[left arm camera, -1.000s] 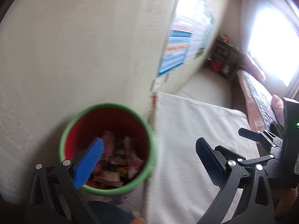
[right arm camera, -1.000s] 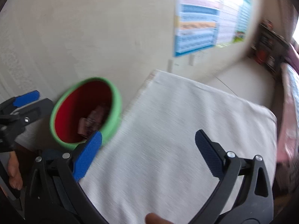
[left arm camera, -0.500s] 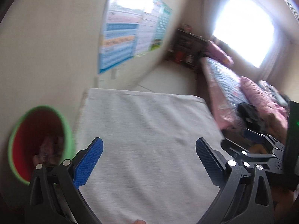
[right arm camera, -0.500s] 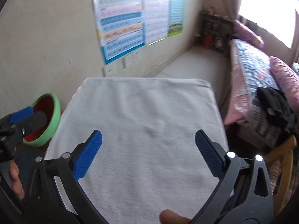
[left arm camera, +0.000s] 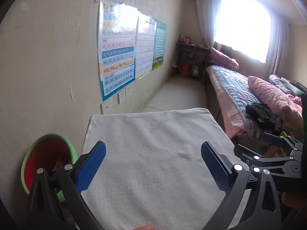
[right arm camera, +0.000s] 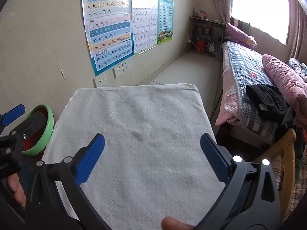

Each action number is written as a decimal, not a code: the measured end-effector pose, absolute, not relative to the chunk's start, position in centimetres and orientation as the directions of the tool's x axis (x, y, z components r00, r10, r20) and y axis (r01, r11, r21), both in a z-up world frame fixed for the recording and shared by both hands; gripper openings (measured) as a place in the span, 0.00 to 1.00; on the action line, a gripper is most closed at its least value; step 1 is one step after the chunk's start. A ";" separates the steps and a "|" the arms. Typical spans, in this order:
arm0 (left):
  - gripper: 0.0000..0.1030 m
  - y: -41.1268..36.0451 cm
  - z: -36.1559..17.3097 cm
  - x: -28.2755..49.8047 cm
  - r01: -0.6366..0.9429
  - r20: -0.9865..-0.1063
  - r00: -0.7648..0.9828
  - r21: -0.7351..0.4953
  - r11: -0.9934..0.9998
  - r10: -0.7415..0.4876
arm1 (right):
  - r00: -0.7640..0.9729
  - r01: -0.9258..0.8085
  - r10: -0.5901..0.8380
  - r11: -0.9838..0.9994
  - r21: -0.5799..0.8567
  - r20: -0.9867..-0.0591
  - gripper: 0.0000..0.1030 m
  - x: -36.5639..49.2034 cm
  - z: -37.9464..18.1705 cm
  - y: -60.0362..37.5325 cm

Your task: Collect trash

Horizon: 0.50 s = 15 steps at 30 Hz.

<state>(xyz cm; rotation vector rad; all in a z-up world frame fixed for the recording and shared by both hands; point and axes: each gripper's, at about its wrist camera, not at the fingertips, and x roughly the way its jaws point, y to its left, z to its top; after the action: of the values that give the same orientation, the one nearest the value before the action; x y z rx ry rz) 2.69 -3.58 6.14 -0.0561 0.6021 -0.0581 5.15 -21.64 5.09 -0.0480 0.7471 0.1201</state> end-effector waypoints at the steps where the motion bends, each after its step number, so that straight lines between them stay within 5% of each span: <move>1: 0.92 -3.8 6.1 2.5 0.032 -0.562 0.825 -0.045 0.998 -0.052 | 0.729 -0.124 0.090 0.992 -0.002 -0.679 0.95 5.0 5.1 -21.7; 15: 0.92 -4.5 5.8 1.6 0.045 -0.583 0.812 0.000 0.999 -0.036 | 0.729 -0.103 0.068 0.995 -0.011 -0.681 0.95 4.2 4.4 -21.4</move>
<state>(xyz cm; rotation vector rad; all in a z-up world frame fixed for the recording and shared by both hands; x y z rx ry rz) 1.65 -4.47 5.85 0.0143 0.6218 -0.0434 4.16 -21.43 4.43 -0.0496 0.7477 0.0943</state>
